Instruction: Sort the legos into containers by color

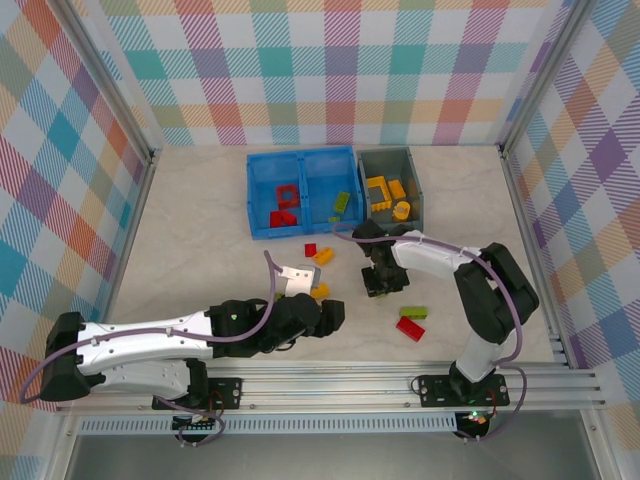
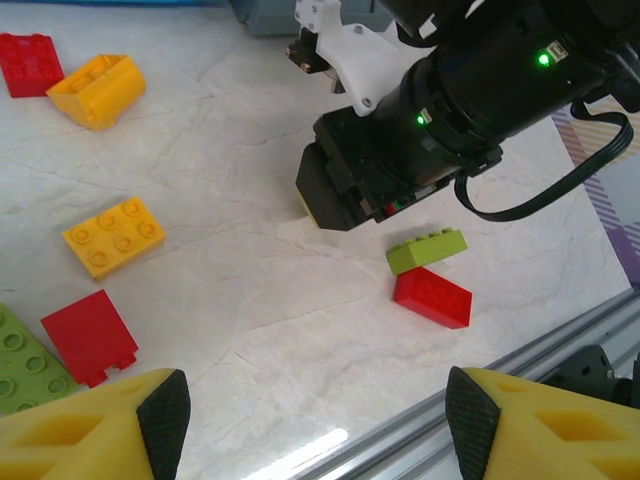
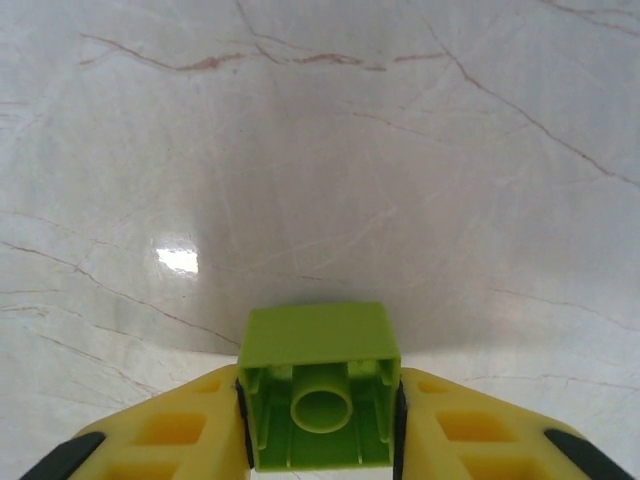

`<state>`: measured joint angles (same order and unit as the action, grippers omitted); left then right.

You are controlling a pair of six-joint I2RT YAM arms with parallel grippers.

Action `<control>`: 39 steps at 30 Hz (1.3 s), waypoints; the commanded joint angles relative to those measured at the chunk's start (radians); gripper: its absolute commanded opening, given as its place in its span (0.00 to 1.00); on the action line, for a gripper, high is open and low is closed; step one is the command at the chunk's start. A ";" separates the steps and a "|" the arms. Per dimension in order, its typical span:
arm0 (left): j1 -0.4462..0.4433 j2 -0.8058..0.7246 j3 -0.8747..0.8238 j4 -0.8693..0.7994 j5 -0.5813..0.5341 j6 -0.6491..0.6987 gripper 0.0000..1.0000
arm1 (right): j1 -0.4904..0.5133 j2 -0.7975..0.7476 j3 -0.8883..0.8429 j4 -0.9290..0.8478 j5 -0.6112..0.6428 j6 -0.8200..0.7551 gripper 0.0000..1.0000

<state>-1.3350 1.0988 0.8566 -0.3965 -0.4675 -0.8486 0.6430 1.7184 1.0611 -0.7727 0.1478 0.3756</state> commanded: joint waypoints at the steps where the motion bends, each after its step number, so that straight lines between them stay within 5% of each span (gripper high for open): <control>1: -0.014 -0.064 0.046 -0.072 -0.104 -0.007 0.70 | 0.019 -0.071 0.040 -0.004 0.025 0.001 0.31; 8: 0.126 -0.076 0.191 -0.226 -0.082 0.061 0.72 | 0.029 -0.034 0.324 -0.058 0.053 0.008 0.30; 14: 0.323 -0.041 0.247 -0.223 0.055 0.123 0.73 | 0.021 0.240 0.692 -0.122 0.090 0.024 0.30; 24: 0.415 0.012 0.266 -0.200 0.111 0.152 0.73 | -0.032 0.607 1.126 -0.234 0.048 0.057 0.31; 28: 0.419 0.030 0.271 -0.236 0.106 0.141 0.73 | -0.035 0.671 1.181 -0.264 0.042 0.067 0.36; 34: 0.420 0.047 0.272 -0.321 0.105 0.123 0.73 | -0.033 0.612 1.167 -0.262 0.046 0.062 0.59; 39: 0.419 0.068 0.238 -0.400 0.161 0.093 0.72 | -0.012 0.440 1.078 -0.223 0.053 0.049 0.59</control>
<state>-0.9237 1.1561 1.0985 -0.7139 -0.3435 -0.7280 0.6106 2.3188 2.1639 -1.0019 0.1997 0.4320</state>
